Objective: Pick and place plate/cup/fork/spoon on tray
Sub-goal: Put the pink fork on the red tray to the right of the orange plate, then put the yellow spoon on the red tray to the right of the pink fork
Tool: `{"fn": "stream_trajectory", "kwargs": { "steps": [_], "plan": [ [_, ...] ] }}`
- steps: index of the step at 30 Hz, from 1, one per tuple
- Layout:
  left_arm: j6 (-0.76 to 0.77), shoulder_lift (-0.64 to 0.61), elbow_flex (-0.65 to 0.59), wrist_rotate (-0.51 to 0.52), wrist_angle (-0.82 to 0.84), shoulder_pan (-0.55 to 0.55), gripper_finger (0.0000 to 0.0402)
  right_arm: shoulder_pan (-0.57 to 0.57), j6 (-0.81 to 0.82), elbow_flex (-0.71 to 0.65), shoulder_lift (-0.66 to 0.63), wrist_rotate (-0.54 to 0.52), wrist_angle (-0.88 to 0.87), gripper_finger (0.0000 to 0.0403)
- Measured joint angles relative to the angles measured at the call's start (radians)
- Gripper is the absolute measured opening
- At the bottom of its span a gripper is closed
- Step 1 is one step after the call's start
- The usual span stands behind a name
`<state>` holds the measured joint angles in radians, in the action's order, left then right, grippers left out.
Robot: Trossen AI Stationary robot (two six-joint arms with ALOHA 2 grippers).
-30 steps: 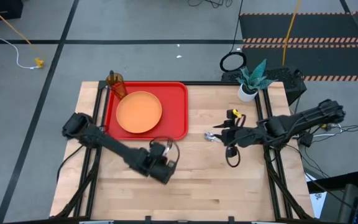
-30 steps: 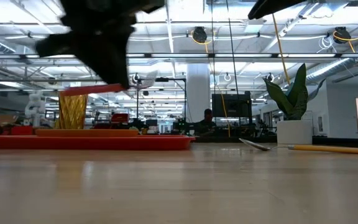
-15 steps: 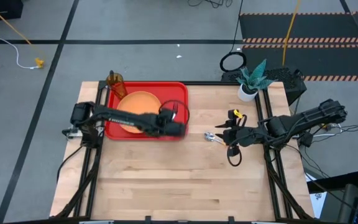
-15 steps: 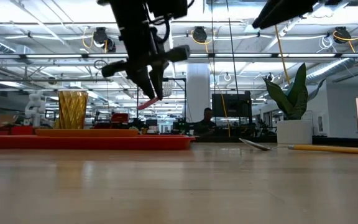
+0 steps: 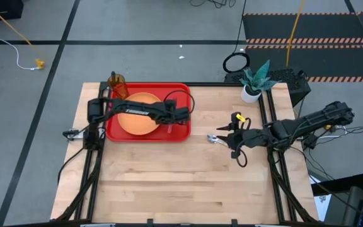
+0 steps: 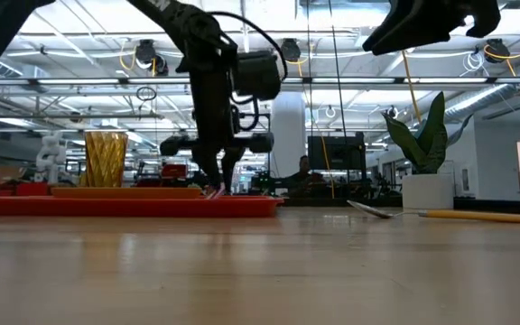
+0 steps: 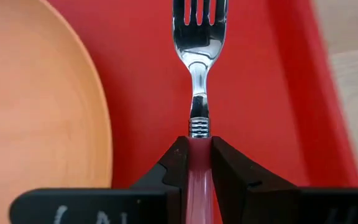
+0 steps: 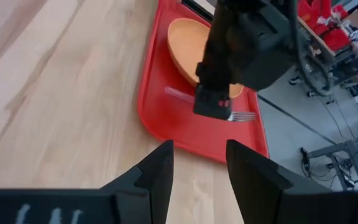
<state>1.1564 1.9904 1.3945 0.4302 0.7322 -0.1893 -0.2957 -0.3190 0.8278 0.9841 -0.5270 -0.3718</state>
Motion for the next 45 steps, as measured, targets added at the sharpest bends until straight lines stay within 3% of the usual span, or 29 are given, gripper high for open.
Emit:
{"fn": "stream_trajectory", "kwargs": {
  "steps": [8,16,29,45],
  "plan": [
    [0.032,0.006,-0.002,-0.021,0.094,-0.019,0.0051,0.014,0.0,-0.026,-0.023,0.003,0.01,0.0141],
    [0.042,0.006,-0.065,-0.022,-0.003,-0.024,0.0051,0.013,0.002,-0.026,-0.022,0.004,0.013,0.0141],
    [0.084,0.005,-0.08,0.008,-0.002,-0.024,0.0079,0.013,0.003,-0.026,-0.022,0.005,0.022,0.0141],
    [0.067,-0.033,-0.076,0.012,-0.018,-0.024,0.0082,0.012,0.051,-0.026,-0.022,0.008,0.016,0.0141]
  ]
}}
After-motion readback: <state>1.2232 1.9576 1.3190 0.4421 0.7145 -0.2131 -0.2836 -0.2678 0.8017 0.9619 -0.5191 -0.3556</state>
